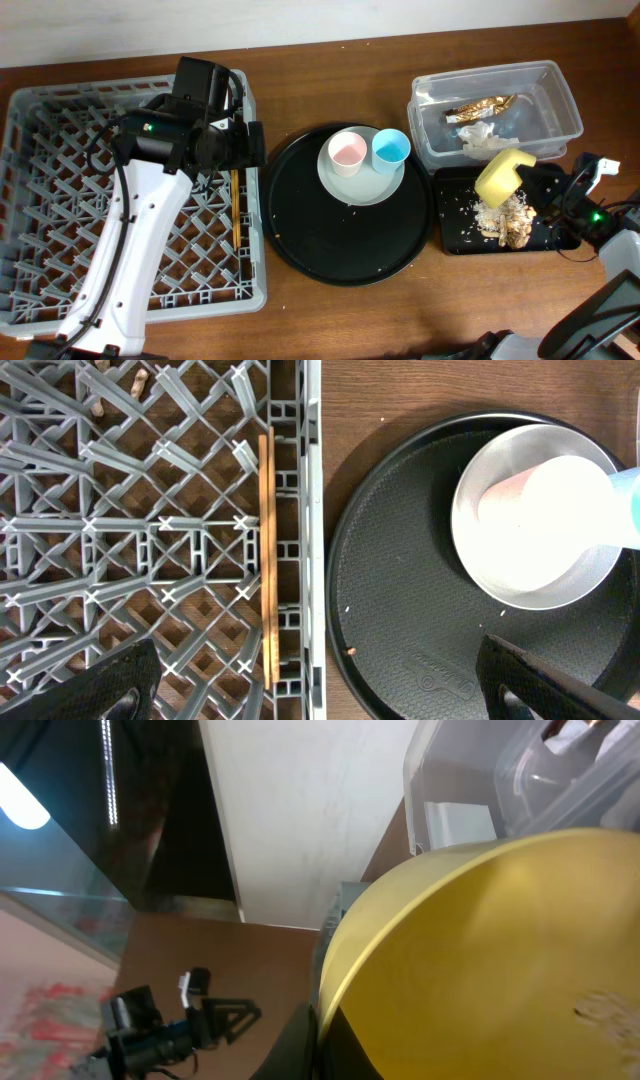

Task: Sort waste into correct bins and load items into the dishwasher rack
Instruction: 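Set the empty yellow bowl back on the black round tray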

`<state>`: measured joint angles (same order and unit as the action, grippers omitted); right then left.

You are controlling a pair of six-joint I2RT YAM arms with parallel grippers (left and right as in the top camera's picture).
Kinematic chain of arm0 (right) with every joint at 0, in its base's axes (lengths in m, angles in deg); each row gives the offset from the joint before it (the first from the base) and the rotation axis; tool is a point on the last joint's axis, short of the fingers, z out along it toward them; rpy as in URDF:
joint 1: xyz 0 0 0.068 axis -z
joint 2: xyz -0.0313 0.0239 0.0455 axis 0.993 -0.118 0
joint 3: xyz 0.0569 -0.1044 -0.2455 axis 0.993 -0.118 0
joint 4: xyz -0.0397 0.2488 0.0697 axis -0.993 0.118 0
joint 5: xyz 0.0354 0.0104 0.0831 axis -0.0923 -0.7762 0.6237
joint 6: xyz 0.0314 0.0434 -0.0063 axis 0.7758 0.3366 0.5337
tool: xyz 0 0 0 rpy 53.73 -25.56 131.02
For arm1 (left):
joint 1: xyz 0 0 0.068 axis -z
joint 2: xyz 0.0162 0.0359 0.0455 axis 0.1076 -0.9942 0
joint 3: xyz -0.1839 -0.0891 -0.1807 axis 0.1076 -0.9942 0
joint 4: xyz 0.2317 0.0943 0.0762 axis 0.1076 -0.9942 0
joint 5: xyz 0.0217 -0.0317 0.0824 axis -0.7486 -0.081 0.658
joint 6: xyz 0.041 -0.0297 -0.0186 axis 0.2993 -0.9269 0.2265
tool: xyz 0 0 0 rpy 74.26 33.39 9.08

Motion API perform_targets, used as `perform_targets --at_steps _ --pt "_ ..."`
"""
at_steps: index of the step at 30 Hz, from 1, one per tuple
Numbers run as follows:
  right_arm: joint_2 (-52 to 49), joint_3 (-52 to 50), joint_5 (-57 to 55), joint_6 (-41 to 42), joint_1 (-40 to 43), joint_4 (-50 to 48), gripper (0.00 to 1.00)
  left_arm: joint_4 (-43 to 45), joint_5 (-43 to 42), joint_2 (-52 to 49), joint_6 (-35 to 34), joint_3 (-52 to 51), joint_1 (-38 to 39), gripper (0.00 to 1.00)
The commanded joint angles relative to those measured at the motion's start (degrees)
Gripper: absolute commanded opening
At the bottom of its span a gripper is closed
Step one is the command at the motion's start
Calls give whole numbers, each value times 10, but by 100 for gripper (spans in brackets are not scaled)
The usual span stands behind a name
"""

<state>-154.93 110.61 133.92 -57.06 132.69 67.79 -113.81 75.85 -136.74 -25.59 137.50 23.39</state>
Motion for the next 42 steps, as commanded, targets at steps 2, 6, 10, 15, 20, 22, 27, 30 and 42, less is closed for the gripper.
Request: perform_targets --at_steps 2,6,10,15,20,22,27,30,42 --pt "-2 -1 19 34 2 -23 4 1 -2 1 3 5 -1 99" --pt "-1 -1 16 61 2 -47 4 1 -2 1 3 5 -1 99" --pt "0 8 20 180 0 -154 4 1 -2 1 3 5 -1 99" --pt "40 16 17 217 -21 -212 4 1 -2 1 3 5 -1 99" --pt "130 16 -96 287 -163 -279 4 1 -2 1 3 5 -1 99" --pt "154 16 -156 254 -280 -270 4 1 -2 1 3 5 -1 99" --pt "160 16 -464 61 -604 -61 4 1 -2 1 3 5 -1 99" --pt "159 16 -724 -10 -778 45 10 1 -2 1 3 5 -1 99" --pt "105 17 -967 -14 -881 65 47 1 -2 1 3 5 -1 99"
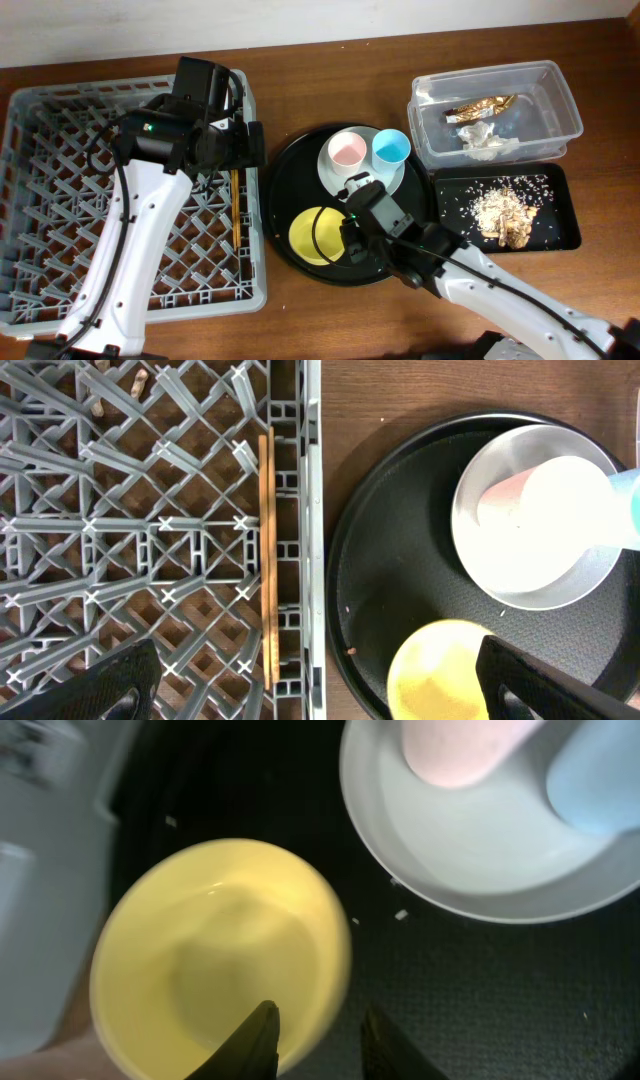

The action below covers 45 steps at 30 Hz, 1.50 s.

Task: Sort waste into correct bins and load items into the dishwasher rack
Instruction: 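Set the empty yellow bowl back on the black round tray, then grasp the blue cup from the white plate with the right gripper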

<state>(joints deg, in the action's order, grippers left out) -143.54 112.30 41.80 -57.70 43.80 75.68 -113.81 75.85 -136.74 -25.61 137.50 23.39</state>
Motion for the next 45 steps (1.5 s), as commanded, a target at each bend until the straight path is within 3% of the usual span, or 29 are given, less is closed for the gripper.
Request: perform_targets --at_steps 1,8,9,13,17,19,21,26,30,35,39,45 --pt "-7 4 -43 -5 24 -12 48 1 -2 1 3 5 -1 99" --pt "-6 18 12 -7 167 11 56 1 -2 1 3 5 -1 99" --pt "-6 21 38 -18 181 10 60 1 -2 1 3 5 -1 99" --pt "-6 41 97 -78 193 3 61 1 -2 1 3 5 -1 99" --pt "-6 131 88 -186 193 94 60 1 -2 1 3 5 -1 99" --pt "-6 182 79 -210 193 127 59 1 -2 1 3 5 -1 99" --pt "-6 203 78 -260 192 140 47 1 -2 1 3 5 -1 99" --pt "-96 202 51 -414 193 111 43 1 -2 1 3 5 -1 99" --pt "-175 202 -33 -416 193 83 43 1 -2 1 3 5 -1 99" --pt "-193 202 -37 -417 193 65 43 1 -2 1 3 5 -1 99" --pt "-195 200 -37 -417 193 56 35 1 -2 1 3 5 -1 99" --pt "-218 200 -37 -417 193 55 31 1 -2 1 3 5 -1 99"
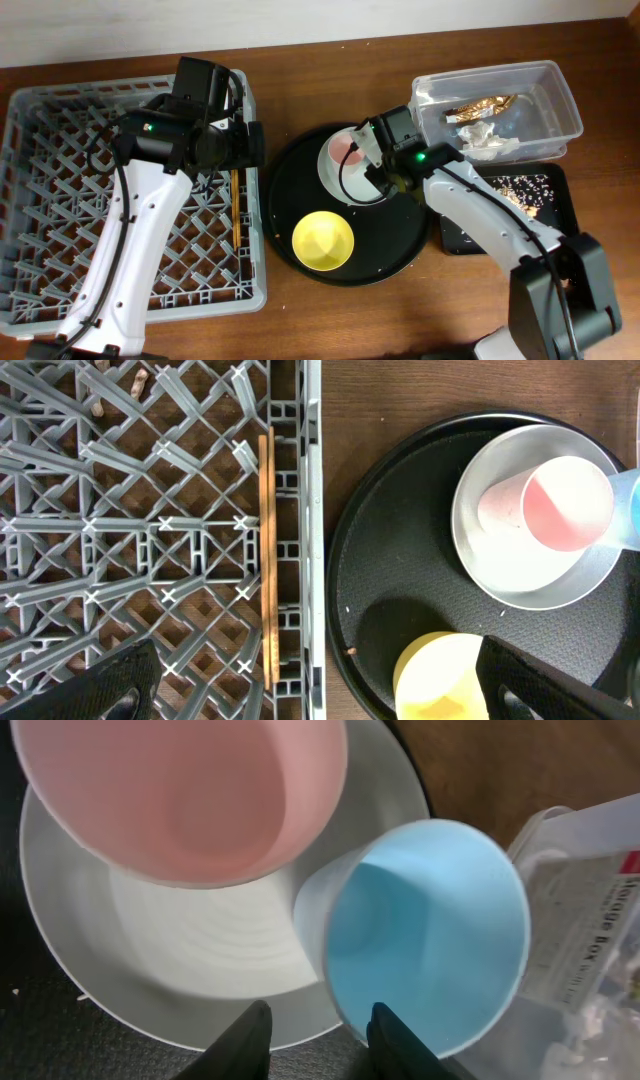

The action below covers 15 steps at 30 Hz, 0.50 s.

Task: Sort waste into correct bins and load items into the dishwasher rack
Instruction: 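Grasp the blue cup from the white plate with the right gripper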

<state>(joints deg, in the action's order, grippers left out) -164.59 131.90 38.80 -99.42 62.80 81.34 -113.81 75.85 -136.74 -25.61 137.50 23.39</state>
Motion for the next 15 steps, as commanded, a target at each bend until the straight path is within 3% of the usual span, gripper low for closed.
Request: perform_targets --at_steps 1,4,15 --pt "-8 4 -7 0 3 -3 27 1 -2 1 3 5 -1 99" --pt "-8 4 -5 1 3 -4 22 1 -2 1 3 5 -1 99" --pt "-8 3 -5 1 3 -15 23 1 -2 1 3 5 -1 99"
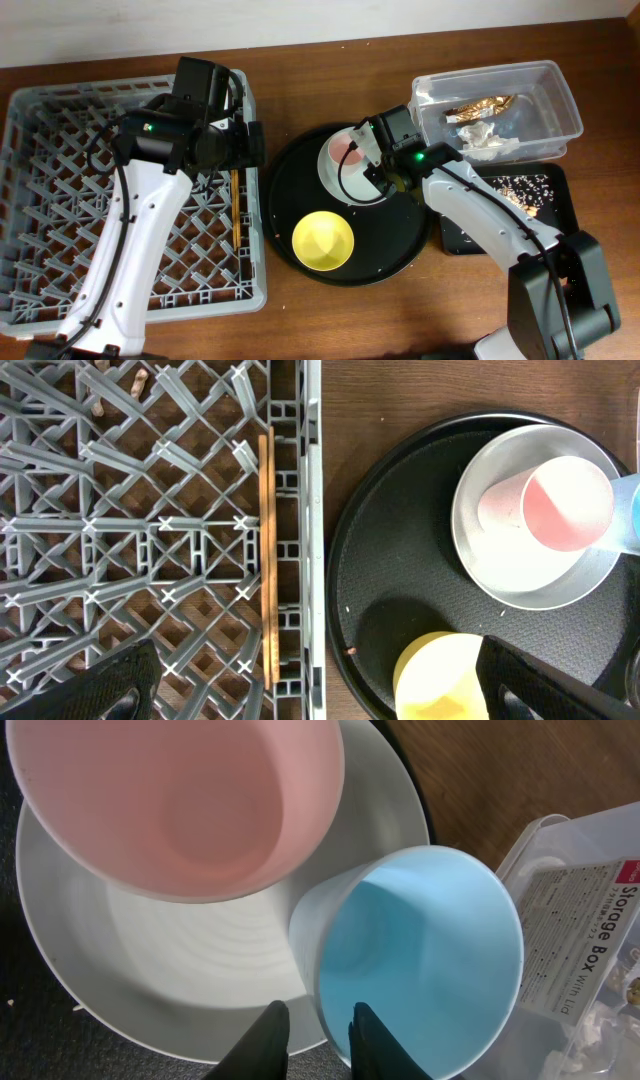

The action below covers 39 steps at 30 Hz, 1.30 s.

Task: Sort waste into correct bins and load items into the dishwasher rack
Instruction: 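Grasp the blue cup from the white plate with the right gripper, then lift the blue cup and hand it to the left gripper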

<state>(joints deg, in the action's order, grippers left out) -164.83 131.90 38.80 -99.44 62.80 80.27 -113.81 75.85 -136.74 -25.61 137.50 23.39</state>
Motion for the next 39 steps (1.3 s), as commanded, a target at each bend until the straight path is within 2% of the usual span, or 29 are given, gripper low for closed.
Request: perform_targets --at_steps 1,16,19,20,24,28,32,35,39 --pt "-5 2 -5 1 3 -5 23 1 -2 1 3 5 -1 99" --pt "-5 -21 -5 0 3 -21 18 1 -2 1 3 5 -1 99" --pt "-5 -21 -5 0 3 -20 12 1 -2 1 3 5 -1 99" --pt "-5 -21 -5 0 3 -20 6 1 -2 1 3 5 -1 99" --pt "8 1 -7 1 3 -10 4 1 -2 1 3 5 -1 99" --pt "84 115 30 9 2 107 4 1 -2 1 3 5 -1 99" --pt "159 241 44 88 7 295 4 1 -2 1 3 5 -1 99" --pt "207 258 138 97 28 351 4 1 -2 1 3 5 -1 99" --pt "248 258 343 92 136 388 4 1 -2 1 3 5 -1 99"
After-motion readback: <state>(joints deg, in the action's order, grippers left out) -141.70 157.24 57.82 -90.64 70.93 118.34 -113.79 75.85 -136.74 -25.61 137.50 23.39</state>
